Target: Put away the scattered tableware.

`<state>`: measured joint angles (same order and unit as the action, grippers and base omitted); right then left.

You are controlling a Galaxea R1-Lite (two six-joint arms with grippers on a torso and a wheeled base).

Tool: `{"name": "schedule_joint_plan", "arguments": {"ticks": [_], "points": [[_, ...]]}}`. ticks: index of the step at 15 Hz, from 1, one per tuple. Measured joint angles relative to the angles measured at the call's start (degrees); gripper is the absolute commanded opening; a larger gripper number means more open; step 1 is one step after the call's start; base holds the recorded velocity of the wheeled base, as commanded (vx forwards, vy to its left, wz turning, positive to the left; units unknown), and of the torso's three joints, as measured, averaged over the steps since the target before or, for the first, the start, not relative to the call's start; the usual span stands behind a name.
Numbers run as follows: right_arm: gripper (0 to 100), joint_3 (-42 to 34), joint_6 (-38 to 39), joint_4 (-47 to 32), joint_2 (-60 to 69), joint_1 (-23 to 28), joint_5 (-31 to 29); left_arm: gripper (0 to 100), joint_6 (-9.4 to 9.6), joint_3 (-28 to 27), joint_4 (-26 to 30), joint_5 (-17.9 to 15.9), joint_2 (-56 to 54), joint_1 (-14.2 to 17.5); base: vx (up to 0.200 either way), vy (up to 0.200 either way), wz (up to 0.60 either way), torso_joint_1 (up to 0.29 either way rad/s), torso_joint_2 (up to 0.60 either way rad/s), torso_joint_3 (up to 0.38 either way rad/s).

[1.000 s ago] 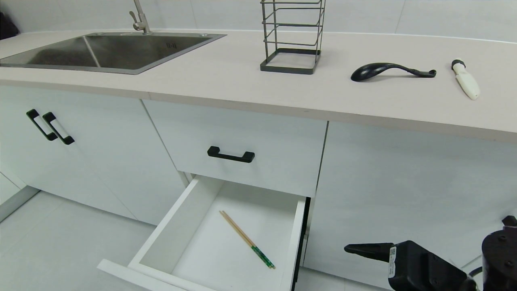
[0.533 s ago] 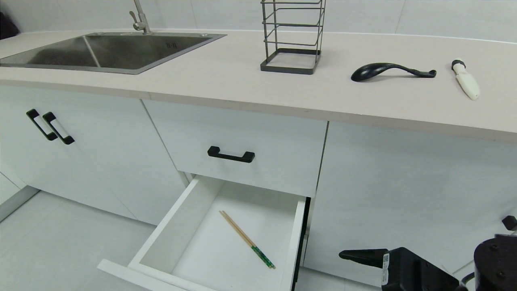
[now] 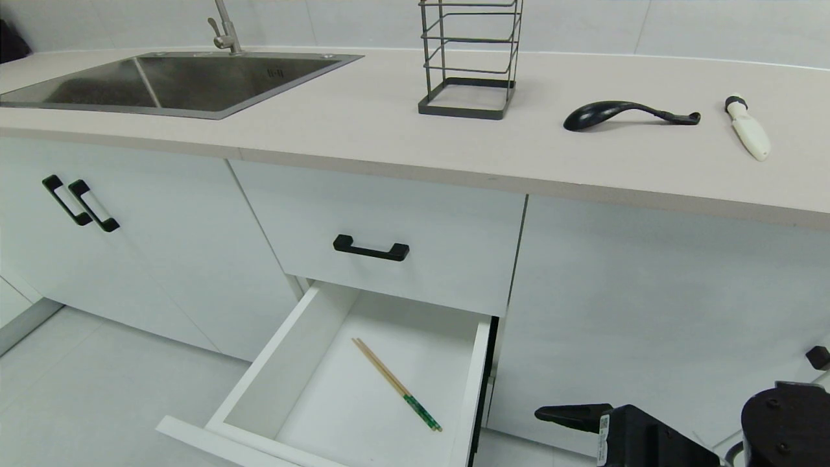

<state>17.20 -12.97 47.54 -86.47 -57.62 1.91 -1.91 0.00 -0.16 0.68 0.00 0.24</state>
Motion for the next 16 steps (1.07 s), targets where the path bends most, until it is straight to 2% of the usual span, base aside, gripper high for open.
{"name": "schedule_joint_plan", "arguments": {"ticks": [11, 16], "points": [[100, -0.21, -0.09, -0.09, -0.55, -0.30, -0.28, 100, 0.00, 0.00, 0.00, 0.00, 0.00, -0.04, 0.000, 0.000, 0.00, 0.000, 0.00, 0.000], [100, -0.09, -0.11, -0.11, -0.57, -0.65, -0.28, 100, 0.00, -0.02, 0.00, 0.00, 0.00, -0.02, 0.000, 0.000, 0.00, 0.175, -0.10, -0.072]]}}
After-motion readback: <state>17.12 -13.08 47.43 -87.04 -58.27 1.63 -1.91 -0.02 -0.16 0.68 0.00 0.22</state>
